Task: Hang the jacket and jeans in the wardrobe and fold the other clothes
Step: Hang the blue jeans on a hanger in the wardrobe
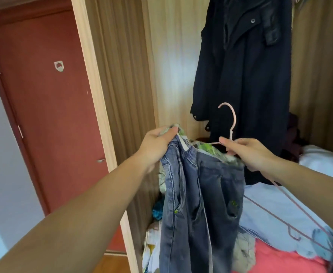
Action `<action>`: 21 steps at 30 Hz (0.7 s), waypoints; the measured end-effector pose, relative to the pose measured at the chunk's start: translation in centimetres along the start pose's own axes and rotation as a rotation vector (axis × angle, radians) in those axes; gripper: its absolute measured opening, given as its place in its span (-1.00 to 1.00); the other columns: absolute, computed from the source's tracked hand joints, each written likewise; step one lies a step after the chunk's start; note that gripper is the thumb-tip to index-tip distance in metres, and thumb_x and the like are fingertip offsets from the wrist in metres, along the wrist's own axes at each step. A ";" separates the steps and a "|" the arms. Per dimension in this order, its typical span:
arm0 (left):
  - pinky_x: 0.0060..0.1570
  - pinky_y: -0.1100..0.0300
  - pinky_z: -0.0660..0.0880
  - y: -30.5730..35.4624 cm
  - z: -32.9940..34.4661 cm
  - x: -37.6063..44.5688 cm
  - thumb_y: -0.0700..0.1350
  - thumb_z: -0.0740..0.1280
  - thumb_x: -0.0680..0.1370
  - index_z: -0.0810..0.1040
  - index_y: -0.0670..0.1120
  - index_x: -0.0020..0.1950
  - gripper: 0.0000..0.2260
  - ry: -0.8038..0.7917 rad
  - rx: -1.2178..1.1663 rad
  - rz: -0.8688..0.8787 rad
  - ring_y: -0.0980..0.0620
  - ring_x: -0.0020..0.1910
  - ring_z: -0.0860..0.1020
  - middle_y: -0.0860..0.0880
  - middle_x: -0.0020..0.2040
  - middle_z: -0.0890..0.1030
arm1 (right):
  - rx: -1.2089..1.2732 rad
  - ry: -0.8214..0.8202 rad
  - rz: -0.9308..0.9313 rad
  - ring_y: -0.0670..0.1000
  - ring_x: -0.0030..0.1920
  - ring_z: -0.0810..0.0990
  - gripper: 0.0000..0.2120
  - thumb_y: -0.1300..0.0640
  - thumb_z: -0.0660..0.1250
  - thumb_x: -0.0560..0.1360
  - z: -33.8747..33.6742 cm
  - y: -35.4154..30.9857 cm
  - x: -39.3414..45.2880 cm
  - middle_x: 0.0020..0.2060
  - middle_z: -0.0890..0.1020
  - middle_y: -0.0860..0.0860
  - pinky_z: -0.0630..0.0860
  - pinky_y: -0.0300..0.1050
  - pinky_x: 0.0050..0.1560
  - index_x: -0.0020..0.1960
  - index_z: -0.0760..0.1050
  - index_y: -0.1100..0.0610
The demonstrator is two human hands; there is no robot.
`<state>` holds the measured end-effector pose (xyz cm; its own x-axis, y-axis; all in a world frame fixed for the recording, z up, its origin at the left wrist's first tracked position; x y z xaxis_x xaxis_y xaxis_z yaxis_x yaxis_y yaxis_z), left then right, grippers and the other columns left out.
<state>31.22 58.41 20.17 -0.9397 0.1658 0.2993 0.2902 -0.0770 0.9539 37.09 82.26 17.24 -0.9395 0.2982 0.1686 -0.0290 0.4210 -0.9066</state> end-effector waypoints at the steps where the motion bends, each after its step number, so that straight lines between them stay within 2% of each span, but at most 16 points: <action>1: 0.04 0.12 0.59 -0.3 0.1 -0.3 -0.06 0.37 0.58 0.67 -0.08 -0.02 -0.87 -0.021 0.010 0.001 -0.03 -0.04 0.68 -0.09 -0.05 0.72 | 0.013 0.023 -0.026 -0.08 -0.52 0.29 -0.44 -0.33 0.34 0.43 0.2 -0.5 -0.2 -0.31 0.57 0.02 0.17 -0.25 -0.58 -0.17 0.58 0.22; 4: 0.03 0.12 0.60 -0.6 0.3 -0.7 -0.06 0.35 0.59 0.68 -0.10 0.01 -0.84 -0.058 0.033 0.012 -0.04 -0.03 0.69 -0.08 -0.05 0.72 | 0.124 0.128 -0.087 -0.09 -0.59 0.27 -0.43 -0.25 0.23 0.54 0.2 -2.3 -0.9 -0.55 0.46 -0.03 0.24 -0.22 -0.53 -0.43 0.41 0.17; 6: 0.09 0.12 0.59 -0.1 0.4 -0.7 -0.05 0.35 0.59 0.68 -0.11 0.05 -0.83 -0.073 0.084 0.040 -0.03 0.00 0.68 -0.07 -0.03 0.72 | 0.191 0.219 -0.095 -0.04 -0.54 0.24 -0.49 -0.11 0.19 0.57 -0.1 -2.7 -1.1 -0.59 0.35 -0.04 0.23 -0.18 -0.48 -0.48 0.31 0.13; 9: 0.16 0.08 0.56 0.6 0.4 -0.9 -0.02 0.37 0.58 0.69 -0.07 0.08 -0.82 -0.103 0.184 0.066 0.00 0.03 0.67 -0.03 -0.01 0.72 | 0.283 0.318 -0.104 -0.04 -0.53 0.22 -0.63 0.05 0.16 0.56 -0.7 -3.3 -1.4 -0.55 0.32 -0.03 0.18 -0.19 -0.48 -0.41 0.29 0.12; 12: 0.17 0.03 0.57 1.1 0.6 -1.3 0.03 0.37 0.57 0.69 -0.03 0.06 -0.81 -0.149 0.310 0.073 0.01 0.02 0.67 0.00 -0.01 0.72 | 0.556 0.398 -0.122 -0.10 -0.58 0.21 -0.66 0.12 0.14 0.56 -2.1 -4.6 -1.8 -0.56 0.30 -0.08 0.15 -0.28 -0.62 -0.38 0.23 0.07; 14: 0.17 0.01 0.57 1.2 1.0 -1.7 0.04 0.37 0.56 0.69 -0.03 0.07 -0.80 -0.170 0.385 0.081 0.03 0.02 0.67 0.02 -0.01 0.71 | 0.674 0.411 -0.117 -0.12 -0.57 0.25 -0.71 0.11 0.14 0.57 -3.4 -5.5 -2.0 -0.52 0.31 -0.08 0.21 -0.29 -0.62 -0.33 0.24 0.04; 17: 0.18 0.04 0.56 1.5 1.4 -2.1 0.05 0.35 0.57 0.69 -0.03 0.08 -0.79 -0.177 0.456 0.090 0.03 0.03 0.66 0.02 0.00 0.71 | 0.856 0.349 -0.146 -0.16 -0.63 0.24 -0.71 0.06 0.12 0.57 -4.8 -7.0 -2.1 -0.63 0.30 -0.12 0.21 -0.32 -0.62 -0.33 0.25 0.03; 21: 0.18 0.05 0.52 1.4 1.6 -2.2 0.03 0.34 0.59 0.68 -0.04 0.03 -0.81 -0.137 0.529 0.075 -0.07 0.07 0.64 -0.08 0.04 0.70 | 0.843 0.367 -0.180 -0.17 -0.68 0.23 -0.71 0.04 0.15 0.56 -6.0 -8.8 -2.5 -0.66 0.29 -0.13 0.18 -0.35 -0.65 -0.32 0.25 0.03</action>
<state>34.01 59.51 20.87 -0.8907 0.3084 0.3339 0.4406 0.4048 0.8013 41.77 82.99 27.09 -0.7347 0.6010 0.3147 -0.5362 -0.2303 -0.8121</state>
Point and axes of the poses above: each hand's wrist, its own x-axis towards the middle knuckle, its own z-axis out of the palm, y = z × x, the point moved 7 cm from there along x, towards the middle knuckle
